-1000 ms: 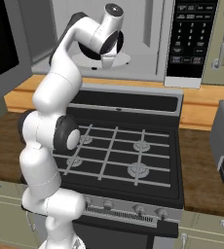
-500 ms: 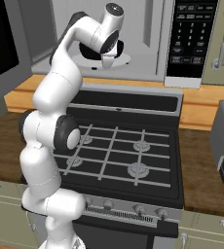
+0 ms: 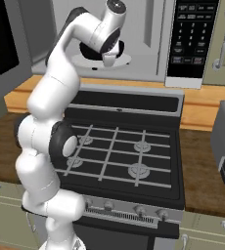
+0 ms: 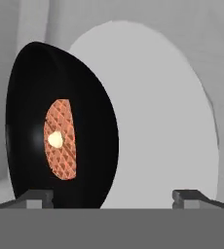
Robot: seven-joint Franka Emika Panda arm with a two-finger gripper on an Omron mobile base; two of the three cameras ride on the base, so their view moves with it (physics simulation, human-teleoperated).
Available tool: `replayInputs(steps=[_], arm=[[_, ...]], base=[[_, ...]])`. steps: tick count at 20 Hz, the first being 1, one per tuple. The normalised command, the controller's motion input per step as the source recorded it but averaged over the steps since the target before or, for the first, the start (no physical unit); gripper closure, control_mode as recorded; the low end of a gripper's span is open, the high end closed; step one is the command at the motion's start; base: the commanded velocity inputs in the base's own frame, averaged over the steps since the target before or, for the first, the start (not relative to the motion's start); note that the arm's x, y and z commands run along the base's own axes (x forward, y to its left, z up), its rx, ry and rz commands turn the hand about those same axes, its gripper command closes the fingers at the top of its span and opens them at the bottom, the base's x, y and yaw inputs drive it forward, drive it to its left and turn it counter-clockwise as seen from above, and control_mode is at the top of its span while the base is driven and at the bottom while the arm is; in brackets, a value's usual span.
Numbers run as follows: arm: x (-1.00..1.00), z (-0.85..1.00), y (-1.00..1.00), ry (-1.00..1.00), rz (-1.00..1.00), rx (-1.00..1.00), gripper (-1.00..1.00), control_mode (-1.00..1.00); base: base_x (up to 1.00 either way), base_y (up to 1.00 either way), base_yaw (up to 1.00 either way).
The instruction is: Open the microwave, place the bowl with waffle inside the microwave, then close the microwave door and turn it on.
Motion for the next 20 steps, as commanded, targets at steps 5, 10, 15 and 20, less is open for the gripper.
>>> replayInputs(steps=[5, 10, 15, 20], arm=[[-1.00, -0.17, -0.05, -0.34, -0.02, 0.00, -1.00, -1.00], [-1.00, -0.33, 0.02, -0.44, -0.01, 0.00, -1.00, -1.00], [-1.00, 0.06, 0.00, -0.31, 0.00, -0.01, -1.00, -1.00], [-0.91, -0.13, 0.16, -0.12, 0.00, -0.19, -1.00, -1.00]], base=[[0.00, 0.00, 0.00], [0.00, 0.00, 0.00], [0.00, 0.00, 0.00], [0.00, 0.00, 0.00]])
